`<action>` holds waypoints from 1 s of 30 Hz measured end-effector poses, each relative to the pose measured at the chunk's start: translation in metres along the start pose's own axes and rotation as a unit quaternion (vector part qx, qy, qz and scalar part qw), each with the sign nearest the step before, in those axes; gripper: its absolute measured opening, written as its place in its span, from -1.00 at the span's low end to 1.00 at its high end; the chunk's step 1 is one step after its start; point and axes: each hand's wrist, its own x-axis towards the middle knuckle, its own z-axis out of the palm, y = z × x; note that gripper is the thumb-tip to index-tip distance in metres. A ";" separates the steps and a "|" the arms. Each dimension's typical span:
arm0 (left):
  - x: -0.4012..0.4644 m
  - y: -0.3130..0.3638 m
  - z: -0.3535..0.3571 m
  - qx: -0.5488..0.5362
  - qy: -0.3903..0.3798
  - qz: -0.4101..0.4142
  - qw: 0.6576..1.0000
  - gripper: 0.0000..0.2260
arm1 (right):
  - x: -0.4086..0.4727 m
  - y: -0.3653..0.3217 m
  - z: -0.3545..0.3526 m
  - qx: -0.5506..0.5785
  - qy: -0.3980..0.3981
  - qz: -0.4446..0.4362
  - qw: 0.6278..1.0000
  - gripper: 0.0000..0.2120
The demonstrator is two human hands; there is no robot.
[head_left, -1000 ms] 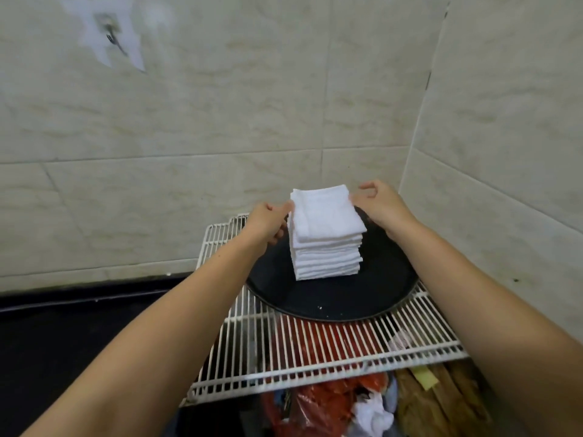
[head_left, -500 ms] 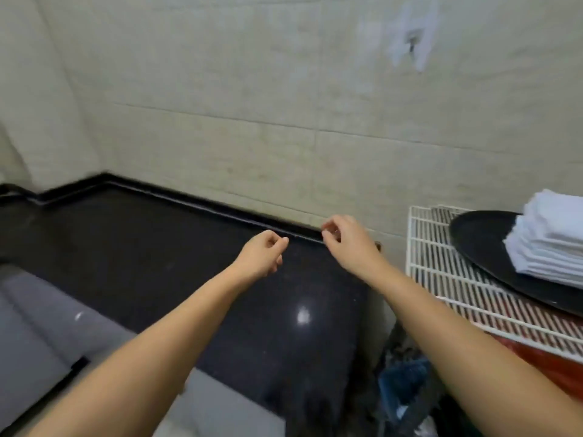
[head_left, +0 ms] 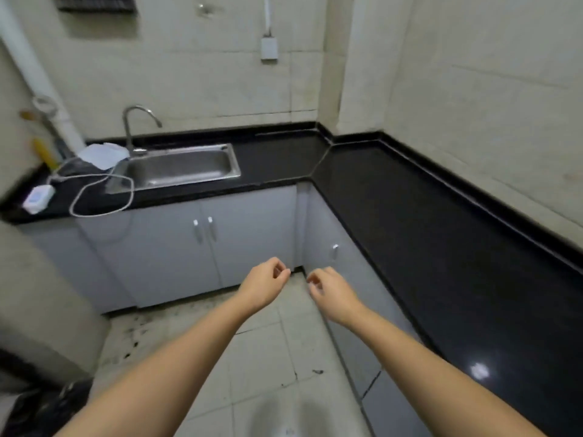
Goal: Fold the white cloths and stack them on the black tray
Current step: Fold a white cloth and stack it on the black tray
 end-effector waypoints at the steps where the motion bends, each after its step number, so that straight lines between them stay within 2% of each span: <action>1: 0.006 -0.016 -0.011 -0.002 0.009 -0.019 1.000 -0.83 | 0.018 -0.012 0.010 -0.005 -0.014 -0.017 1.000 -0.77; 14: 0.153 -0.169 -0.152 0.015 0.126 -0.165 0.978 -0.87 | 0.291 -0.146 0.085 -0.085 -0.124 -0.210 0.966 -0.71; 22: 0.207 -0.278 -0.224 -0.016 0.181 -0.267 0.946 -0.84 | 0.414 -0.247 0.163 -0.109 -0.206 -0.270 0.934 -0.66; 26: 0.244 -0.336 -0.277 -0.024 0.195 -0.271 0.942 -0.84 | 0.473 -0.305 0.203 -0.113 -0.212 -0.292 0.926 -0.64; 30: 0.291 -0.396 -0.352 -0.011 0.186 -0.275 0.943 -0.87 | 0.540 -0.376 0.235 -0.092 -0.201 -0.281 0.934 -0.69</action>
